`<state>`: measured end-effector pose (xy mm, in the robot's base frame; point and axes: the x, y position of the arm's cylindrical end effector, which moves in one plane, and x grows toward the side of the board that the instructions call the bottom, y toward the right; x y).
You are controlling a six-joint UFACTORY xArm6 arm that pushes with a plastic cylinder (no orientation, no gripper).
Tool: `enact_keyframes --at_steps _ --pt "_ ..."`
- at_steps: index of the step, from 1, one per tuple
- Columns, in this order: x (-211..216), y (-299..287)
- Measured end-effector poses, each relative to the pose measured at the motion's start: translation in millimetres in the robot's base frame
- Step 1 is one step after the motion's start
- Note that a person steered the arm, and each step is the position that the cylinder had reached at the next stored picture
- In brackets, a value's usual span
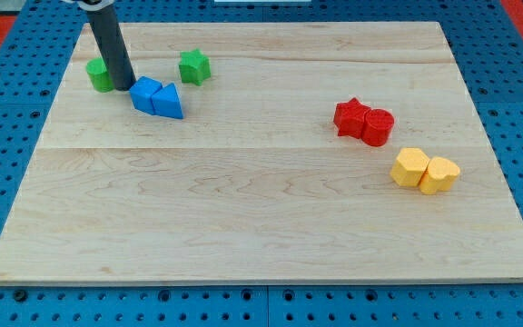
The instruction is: Slide the green star and green circle to the top center
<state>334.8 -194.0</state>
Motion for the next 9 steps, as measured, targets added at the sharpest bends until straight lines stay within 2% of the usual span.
enact_keyframes --at_steps 1,2,3,4,7,9 --pt "18 -7" --pt "23 -45" --pt "14 -75" --pt "4 -79" --pt "-16 -50" --pt "-17 12"
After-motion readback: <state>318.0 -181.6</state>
